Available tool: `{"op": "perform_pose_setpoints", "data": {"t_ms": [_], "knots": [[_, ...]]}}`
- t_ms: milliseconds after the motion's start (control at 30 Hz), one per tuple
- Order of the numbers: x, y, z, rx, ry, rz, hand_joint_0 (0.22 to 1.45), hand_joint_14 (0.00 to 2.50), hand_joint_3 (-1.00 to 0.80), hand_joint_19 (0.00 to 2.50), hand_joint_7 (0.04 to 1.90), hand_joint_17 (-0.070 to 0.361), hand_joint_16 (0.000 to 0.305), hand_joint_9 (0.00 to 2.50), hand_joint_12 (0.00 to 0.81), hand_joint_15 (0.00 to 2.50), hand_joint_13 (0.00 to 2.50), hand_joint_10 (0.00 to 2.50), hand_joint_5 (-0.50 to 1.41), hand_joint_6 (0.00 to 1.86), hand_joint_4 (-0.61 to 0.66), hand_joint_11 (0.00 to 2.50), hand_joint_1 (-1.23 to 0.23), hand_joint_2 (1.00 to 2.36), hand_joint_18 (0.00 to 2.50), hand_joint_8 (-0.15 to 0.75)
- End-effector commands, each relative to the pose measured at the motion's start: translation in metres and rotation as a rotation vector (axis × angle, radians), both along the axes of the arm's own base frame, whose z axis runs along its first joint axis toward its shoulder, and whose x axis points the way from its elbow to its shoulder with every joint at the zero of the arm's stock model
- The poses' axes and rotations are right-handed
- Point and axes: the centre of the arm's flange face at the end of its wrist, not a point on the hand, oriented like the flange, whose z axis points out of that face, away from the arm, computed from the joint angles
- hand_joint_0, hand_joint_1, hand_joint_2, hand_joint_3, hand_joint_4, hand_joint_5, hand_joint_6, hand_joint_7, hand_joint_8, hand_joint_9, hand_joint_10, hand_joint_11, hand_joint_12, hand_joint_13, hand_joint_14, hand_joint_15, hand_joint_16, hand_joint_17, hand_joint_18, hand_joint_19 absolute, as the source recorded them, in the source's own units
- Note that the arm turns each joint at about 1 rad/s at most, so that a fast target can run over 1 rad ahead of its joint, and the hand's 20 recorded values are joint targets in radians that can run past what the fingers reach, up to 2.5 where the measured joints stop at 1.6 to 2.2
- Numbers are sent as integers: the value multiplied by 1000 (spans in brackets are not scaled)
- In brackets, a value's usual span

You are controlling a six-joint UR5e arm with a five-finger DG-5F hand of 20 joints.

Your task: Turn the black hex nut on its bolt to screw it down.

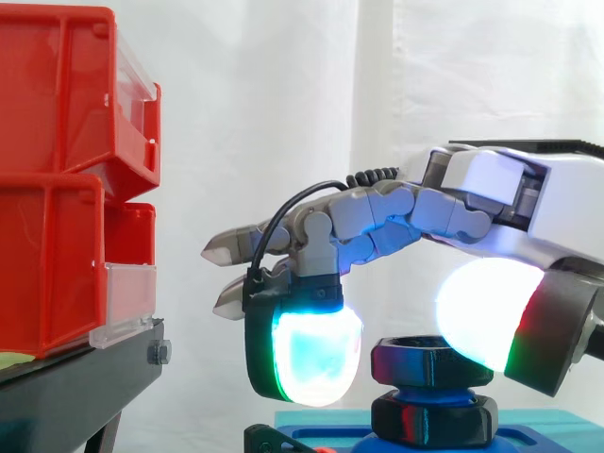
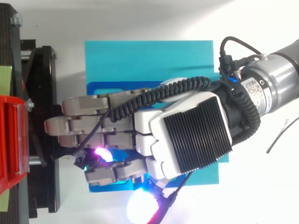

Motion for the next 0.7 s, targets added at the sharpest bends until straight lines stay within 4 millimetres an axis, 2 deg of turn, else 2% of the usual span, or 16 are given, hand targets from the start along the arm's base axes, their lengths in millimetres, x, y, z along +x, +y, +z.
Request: {"op": "perform_pose_setpoints", "data": {"t_ms": [0, 667], "knots": [[1, 2, 1, -1, 0, 4, 492, 0, -500, 162, 1311, 121, 54, 733, 368, 23, 430, 0, -46, 590, 198, 11, -128, 1000, 318, 284], [-2, 7, 2, -14, -10, 69, 493, 1, -500, 161, 1275, 120, 53, 734, 366, 20, 433, 0, -51, 609, 199, 11, -154, 1000, 323, 287]]}}
